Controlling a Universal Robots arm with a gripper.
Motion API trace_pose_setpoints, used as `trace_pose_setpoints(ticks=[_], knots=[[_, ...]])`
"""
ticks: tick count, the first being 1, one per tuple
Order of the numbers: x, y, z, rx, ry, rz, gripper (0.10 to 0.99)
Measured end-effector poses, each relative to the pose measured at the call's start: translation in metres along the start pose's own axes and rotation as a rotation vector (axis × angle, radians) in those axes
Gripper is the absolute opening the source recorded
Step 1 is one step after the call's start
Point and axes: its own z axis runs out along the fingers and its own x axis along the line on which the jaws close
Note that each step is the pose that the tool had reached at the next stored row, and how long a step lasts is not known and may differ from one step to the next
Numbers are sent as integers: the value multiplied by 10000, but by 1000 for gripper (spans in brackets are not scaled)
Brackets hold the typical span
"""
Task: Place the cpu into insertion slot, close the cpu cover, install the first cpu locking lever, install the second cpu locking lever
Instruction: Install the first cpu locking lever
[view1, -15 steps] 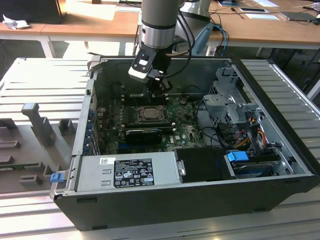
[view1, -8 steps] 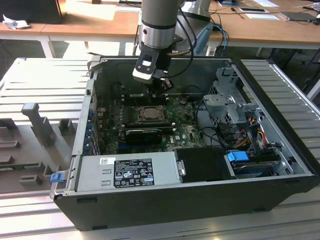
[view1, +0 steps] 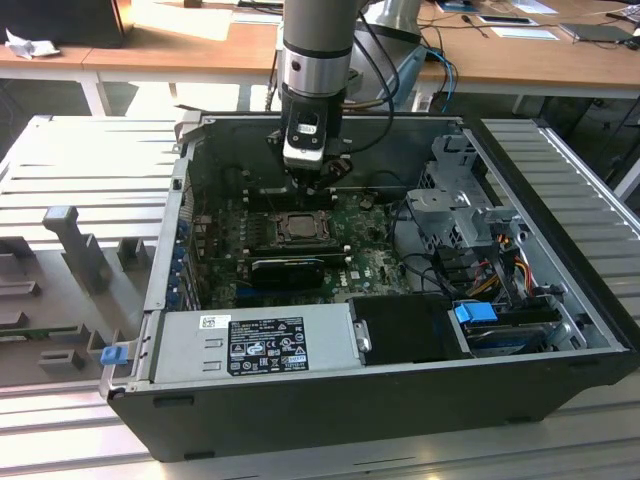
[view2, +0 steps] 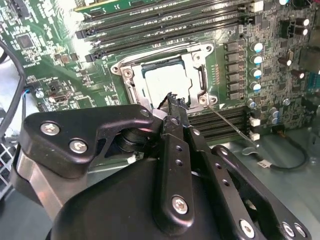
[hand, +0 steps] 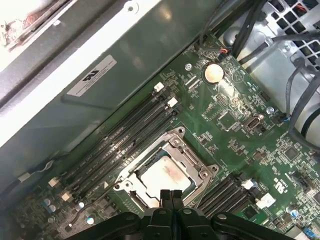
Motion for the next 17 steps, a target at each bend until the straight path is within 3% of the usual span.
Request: trace_pose_setpoints(ticks=[10, 17], knots=[[0, 0, 0, 12, -16, -1250, 106], [0, 0, 0, 27, -36, -2785, 106]])
